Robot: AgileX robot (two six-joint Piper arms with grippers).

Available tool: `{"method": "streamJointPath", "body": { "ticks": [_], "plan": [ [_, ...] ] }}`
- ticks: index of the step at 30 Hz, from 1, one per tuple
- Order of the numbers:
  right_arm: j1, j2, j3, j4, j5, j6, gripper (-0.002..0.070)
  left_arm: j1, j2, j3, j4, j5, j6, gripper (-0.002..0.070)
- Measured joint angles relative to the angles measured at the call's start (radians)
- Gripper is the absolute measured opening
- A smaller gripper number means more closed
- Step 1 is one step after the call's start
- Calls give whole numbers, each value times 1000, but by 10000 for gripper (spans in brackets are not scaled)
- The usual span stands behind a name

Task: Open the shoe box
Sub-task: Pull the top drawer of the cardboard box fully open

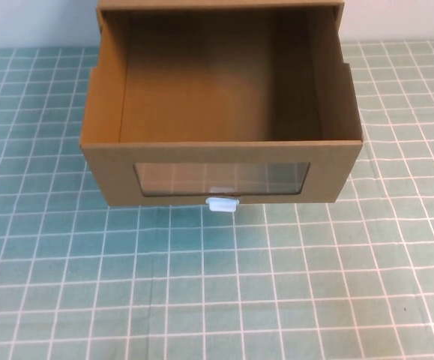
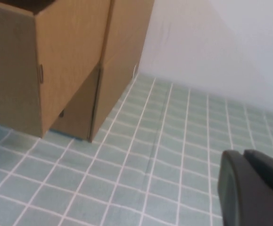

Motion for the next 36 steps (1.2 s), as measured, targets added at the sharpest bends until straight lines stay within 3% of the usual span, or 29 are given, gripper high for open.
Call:
{"method": "streamJointPath", "body": {
  "ticks": [10,26,31,36],
  "plan": [
    [0,-353,142,0,27,-2,-13,0,0,0,91,-8,0,-5],
    [0,-386,223,0,66,-2,-13,0,0,0,99,-10,0,-5],
    [0,-386,223,197,72,-6,-13,0,0,0,99,-10,0,-5],
    [0,-386,227,311,121,-126,-13,0,0,0,99,-10,0,-5]
  ]
}}
